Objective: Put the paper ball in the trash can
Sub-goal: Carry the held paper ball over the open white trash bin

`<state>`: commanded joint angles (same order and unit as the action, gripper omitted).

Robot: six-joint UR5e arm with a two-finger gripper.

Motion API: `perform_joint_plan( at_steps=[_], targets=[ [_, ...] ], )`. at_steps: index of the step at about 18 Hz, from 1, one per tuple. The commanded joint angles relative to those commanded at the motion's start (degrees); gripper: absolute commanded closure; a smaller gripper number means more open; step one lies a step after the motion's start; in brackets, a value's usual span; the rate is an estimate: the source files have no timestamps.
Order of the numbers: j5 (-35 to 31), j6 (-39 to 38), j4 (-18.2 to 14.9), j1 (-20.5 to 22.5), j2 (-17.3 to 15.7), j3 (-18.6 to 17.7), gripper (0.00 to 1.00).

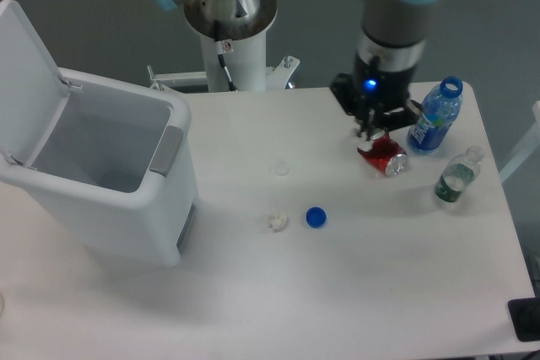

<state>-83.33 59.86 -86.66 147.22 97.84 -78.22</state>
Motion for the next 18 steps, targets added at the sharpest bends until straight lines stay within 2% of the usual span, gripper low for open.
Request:
perform_joint_plan(
  at_steps=[6, 11, 13, 15, 18],
  targets=[
    [4.75, -5.98, 0.35, -6.24, -4.4, -2.02, 0.98],
    [9.66, -9.32, 0.62, -10.36, -4.85, -2.38, 0.97],
    [12.39, -13.35, 0.7, -11.95, -4.94, -2.47, 0.97],
    [15.38, -14.59, 2.54, -13.97, -4.85, -2.99, 0.96],
    [16.53, -14.42, 3.51, -16.17, -4.94, -5.27, 0.95]
  ],
)
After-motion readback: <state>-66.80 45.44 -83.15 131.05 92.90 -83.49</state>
